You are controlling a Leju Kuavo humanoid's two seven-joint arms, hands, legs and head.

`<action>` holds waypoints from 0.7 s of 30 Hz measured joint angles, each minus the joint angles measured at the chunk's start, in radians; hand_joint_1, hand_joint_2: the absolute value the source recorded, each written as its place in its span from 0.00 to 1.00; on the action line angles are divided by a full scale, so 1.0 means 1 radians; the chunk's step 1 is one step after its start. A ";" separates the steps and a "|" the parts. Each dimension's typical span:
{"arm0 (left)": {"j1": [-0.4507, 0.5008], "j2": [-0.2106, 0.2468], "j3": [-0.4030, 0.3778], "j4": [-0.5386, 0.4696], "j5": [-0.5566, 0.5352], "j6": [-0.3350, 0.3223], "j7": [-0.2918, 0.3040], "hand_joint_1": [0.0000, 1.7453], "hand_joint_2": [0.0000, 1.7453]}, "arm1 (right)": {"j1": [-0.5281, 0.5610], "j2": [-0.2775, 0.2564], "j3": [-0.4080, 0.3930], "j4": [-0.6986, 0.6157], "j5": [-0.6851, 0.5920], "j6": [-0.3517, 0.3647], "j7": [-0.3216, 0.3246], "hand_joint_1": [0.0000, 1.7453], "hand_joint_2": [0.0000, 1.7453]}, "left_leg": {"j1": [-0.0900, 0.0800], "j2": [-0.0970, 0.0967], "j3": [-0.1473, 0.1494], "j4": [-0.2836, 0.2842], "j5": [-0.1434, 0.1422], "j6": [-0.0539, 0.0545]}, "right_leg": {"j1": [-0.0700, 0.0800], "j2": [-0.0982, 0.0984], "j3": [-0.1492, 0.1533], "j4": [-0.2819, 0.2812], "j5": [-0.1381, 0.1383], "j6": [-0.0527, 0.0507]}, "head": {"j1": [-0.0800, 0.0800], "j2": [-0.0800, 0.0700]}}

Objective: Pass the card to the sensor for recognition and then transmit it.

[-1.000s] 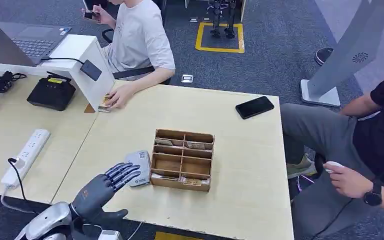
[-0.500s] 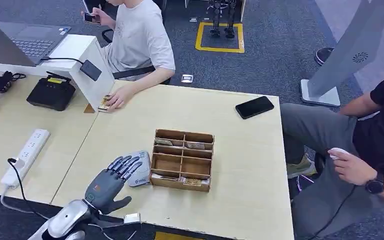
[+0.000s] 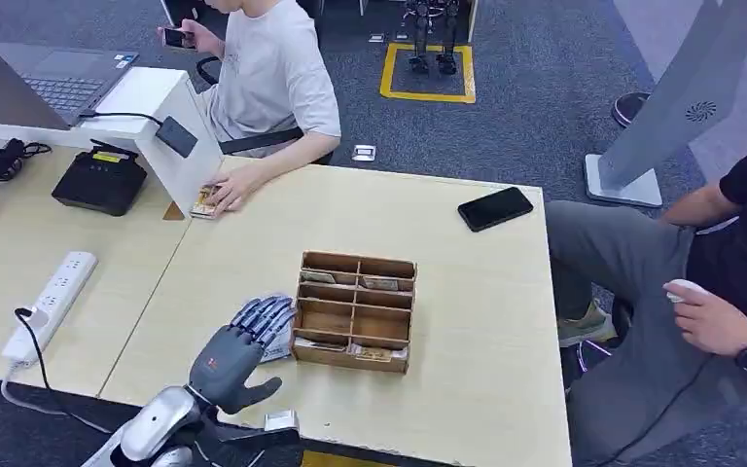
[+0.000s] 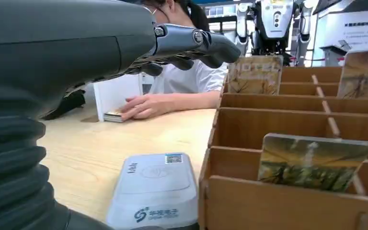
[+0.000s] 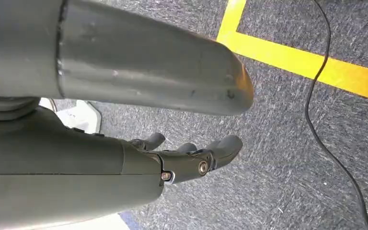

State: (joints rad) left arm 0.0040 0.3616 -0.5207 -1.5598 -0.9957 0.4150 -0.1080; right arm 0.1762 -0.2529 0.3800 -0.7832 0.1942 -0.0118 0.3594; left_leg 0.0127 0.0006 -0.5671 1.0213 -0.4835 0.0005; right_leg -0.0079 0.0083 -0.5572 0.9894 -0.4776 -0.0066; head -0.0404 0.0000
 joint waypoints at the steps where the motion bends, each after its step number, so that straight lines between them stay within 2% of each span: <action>1: 0.003 0.001 -0.001 -0.010 0.012 -0.002 -0.006 0.00 1.00 | 0.001 0.000 0.000 0.001 -0.002 0.000 -0.001 0.00 0.00 | 0.000 0.000 0.000 0.000 0.000 0.000 | 0.000 0.000 0.000 0.000 0.000 0.000 | 0.000 0.000; 10: 0.022 0.023 -0.017 -0.076 0.033 -0.055 -0.023 0.00 1.00 | 0.008 0.000 -0.003 0.002 -0.006 -0.002 -0.004 0.00 0.00 | 0.000 0.000 0.000 0.000 0.000 0.000 | 0.000 0.000 0.000 0.000 0.000 0.000 | 0.000 0.000; 21: 0.026 0.032 -0.030 -0.092 0.038 -0.069 -0.027 0.00 1.00 | 0.009 0.002 -0.005 0.002 -0.006 -0.002 -0.004 0.00 0.00 | 0.000 0.000 0.000 0.000 0.000 0.000 | 0.000 0.000 0.000 0.000 0.000 0.000 | 0.000 0.000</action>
State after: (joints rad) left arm 0.0303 0.3933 -0.5508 -1.6522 -0.9575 0.3456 -0.1347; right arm 0.1854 -0.2514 0.3754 -0.7816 0.1877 -0.0134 0.3552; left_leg 0.0126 0.0006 -0.5672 1.0213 -0.4835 0.0005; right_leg -0.0080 0.0082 -0.5572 0.9894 -0.4778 -0.0064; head -0.0404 0.0000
